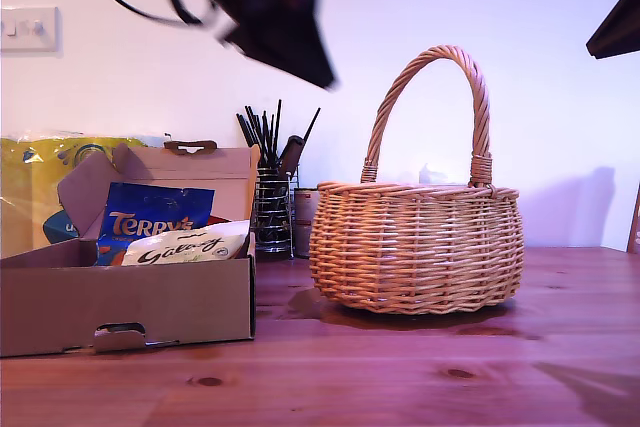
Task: Move the bags of Easter eggs from the cardboard box on the left into the woven basket on the right side.
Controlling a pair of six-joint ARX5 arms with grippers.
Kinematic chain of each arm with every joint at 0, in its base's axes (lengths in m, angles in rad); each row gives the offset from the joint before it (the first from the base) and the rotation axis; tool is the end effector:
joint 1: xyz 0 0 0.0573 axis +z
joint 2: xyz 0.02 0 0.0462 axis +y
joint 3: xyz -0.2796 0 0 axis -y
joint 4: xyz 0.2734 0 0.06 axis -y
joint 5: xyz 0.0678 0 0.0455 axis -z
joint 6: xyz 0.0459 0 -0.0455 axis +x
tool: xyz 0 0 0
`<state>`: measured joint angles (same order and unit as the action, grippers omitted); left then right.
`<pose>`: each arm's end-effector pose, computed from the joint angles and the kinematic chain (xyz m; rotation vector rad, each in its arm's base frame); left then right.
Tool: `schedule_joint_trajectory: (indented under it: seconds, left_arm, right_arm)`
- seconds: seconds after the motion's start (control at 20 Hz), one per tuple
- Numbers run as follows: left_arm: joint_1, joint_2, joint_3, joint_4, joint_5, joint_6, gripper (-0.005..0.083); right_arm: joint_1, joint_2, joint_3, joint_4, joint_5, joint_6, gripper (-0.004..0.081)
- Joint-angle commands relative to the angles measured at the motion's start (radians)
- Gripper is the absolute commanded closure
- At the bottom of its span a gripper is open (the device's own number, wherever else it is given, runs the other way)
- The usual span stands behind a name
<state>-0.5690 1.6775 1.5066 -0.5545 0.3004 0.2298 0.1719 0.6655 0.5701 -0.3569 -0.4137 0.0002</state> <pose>0.3406 -0.2339 0.3201 0.3056 0.6437 -0.9131 0.1710 0.0484 0.2618 0.0555 0.4554 0.5754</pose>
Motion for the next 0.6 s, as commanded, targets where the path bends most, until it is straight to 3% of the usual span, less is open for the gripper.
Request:
schedule_joint_trajectory:
  seconds: [0.0,0.25,0.35,0.55]
  left_arm:
    - [0.032,-0.013,-0.055,0.010,0.000,0.025,0.0794]
    - [0.117,-0.149,-0.274,0.077,0.059,0.137,0.0794]
    - [0.172,-0.206,-0.383,0.133,0.145,0.246,0.0794]
    - [0.271,-0.220,-0.415,0.127,0.188,0.364,0.0792]
  right_arm:
    - [0.005,0.000,0.012,0.008,-0.006,0.003,0.0782]
    - [0.005,0.000,0.012,0.008,-0.006,0.003,0.0782]
    - [0.005,0.000,0.012,0.005,-0.006,0.003,0.0782]
    - [0.005,0.000,0.012,-0.002,-0.006,0.002,0.0782]
